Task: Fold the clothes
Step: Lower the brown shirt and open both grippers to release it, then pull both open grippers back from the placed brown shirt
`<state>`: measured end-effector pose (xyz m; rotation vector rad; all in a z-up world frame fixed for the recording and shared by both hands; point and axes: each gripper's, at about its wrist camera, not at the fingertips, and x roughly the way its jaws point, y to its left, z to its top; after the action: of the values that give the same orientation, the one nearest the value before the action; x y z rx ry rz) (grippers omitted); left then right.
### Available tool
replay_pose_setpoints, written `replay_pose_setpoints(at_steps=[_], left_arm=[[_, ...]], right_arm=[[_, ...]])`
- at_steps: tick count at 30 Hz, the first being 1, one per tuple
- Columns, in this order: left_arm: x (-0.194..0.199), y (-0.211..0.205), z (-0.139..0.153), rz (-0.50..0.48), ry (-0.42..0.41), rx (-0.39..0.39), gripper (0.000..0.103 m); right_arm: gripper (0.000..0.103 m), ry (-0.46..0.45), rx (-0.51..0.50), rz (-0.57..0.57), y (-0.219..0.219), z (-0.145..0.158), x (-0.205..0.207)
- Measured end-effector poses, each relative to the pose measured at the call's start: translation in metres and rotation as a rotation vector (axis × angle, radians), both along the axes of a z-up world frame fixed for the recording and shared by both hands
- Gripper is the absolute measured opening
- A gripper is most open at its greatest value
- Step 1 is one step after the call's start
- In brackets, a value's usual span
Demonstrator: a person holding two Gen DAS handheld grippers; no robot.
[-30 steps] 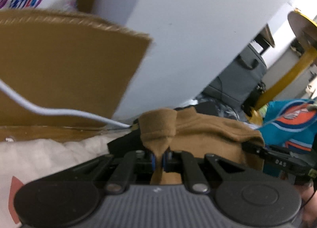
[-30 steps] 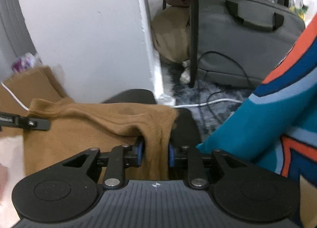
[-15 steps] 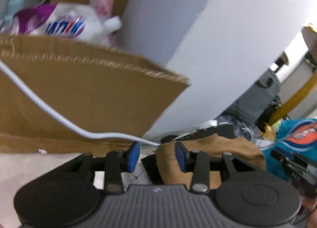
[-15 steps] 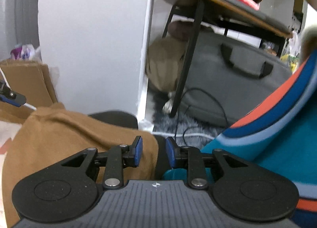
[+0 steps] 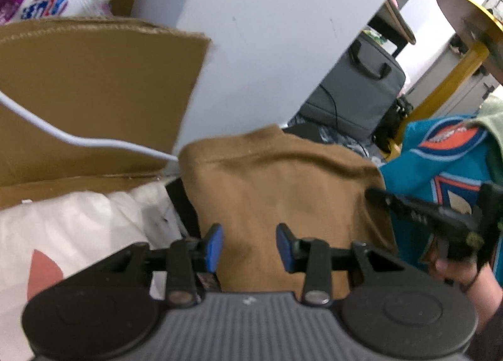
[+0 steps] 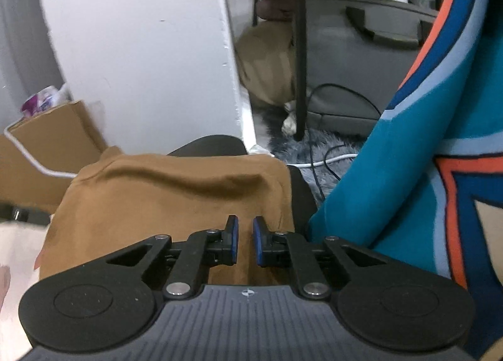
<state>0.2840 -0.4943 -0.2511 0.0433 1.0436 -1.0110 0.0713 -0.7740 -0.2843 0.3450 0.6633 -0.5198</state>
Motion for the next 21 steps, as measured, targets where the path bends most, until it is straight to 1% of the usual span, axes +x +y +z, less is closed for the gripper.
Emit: replay_pose_setpoints(at_steps=[6,11,13,17,19,21], left_arm=[[-0.001,-0.010,-0.005,-0.007,-0.027,0.009,0.039],[-0.004,-0.018,-0.003,-0.012,-0.048,0.003,0.039],[-0.009,-0.019,0.001,-0.027,-0.063,-0.005,0.039],[-0.021,-0.022,0.004,-0.055,-0.083,-0.015,0.039],[-0.027,-0.023,0.004,-0.061,-0.085,-0.011,0.039],[-0.032,-0.024,0.001,-0.059,-0.070,-0.006,0.039]], right_arm=[[0.013,0.001,0.020,-0.044,-0.023,-0.004,0.022],[0.014,0.002,-0.014,-0.035,-0.027,0.004,0.033],[0.014,-0.018,-0.018,-0.018,-0.024,0.012,0.029],[0.014,-0.013,-0.071,0.036,-0.002,0.021,0.011],[0.014,-0.019,-0.061,0.021,0.008,0.018,-0.003],[0.014,-0.024,-0.052,0.006,0.017,0.013,-0.017]])
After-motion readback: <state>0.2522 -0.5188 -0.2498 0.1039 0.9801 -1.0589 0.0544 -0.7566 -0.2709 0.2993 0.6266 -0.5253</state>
